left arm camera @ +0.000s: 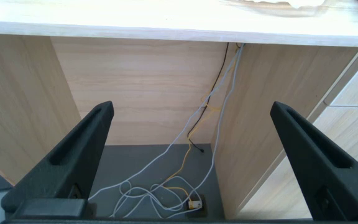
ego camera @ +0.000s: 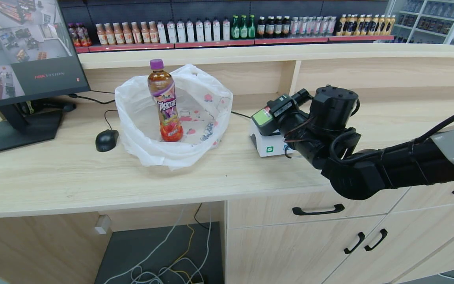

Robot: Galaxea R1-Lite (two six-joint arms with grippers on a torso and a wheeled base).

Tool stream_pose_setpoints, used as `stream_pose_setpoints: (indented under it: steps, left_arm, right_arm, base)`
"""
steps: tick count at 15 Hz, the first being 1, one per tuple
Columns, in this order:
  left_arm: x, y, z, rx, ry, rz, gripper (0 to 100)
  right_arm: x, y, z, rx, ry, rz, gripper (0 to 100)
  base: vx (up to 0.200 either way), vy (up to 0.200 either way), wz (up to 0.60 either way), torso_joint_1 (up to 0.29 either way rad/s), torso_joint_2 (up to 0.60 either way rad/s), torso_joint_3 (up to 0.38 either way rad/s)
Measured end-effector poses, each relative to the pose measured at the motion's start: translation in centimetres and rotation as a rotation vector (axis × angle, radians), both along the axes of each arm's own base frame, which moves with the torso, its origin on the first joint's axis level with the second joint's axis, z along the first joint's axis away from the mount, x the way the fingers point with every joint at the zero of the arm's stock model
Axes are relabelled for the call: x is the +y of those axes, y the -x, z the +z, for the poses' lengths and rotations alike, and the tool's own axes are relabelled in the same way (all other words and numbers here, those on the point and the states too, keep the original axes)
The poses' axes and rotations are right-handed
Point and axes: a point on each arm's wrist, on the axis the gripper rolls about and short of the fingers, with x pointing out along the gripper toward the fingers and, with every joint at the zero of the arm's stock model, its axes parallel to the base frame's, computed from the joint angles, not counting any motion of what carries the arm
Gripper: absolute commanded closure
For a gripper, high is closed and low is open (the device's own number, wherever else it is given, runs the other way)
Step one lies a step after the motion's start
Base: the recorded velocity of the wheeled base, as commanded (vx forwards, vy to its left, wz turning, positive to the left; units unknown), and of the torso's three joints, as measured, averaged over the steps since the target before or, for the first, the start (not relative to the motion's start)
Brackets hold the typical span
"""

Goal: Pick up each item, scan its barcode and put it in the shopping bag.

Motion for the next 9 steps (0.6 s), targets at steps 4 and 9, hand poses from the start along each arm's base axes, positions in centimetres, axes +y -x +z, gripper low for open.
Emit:
stream_pose_setpoints:
  steps: [4, 9]
  left_arm:
    - [0.0, 0.0, 0.0, 0.0, 0.0, 0.0, 0]
    - [0.0, 0.0, 0.0, 0.0, 0.0, 0.0, 0]
  right_arm:
    - [-0.07, -0.03, -0.01, 0.001, 0.0, -0.012, 100]
    - [-0.16, 0.08, 0.23, -0.003, -0.005, -0.03, 100]
  base:
    - [0.0, 0.0, 0.0, 0.0, 0.0, 0.0]
    - [0.0, 0.0, 0.0, 0.0, 0.0, 0.0]
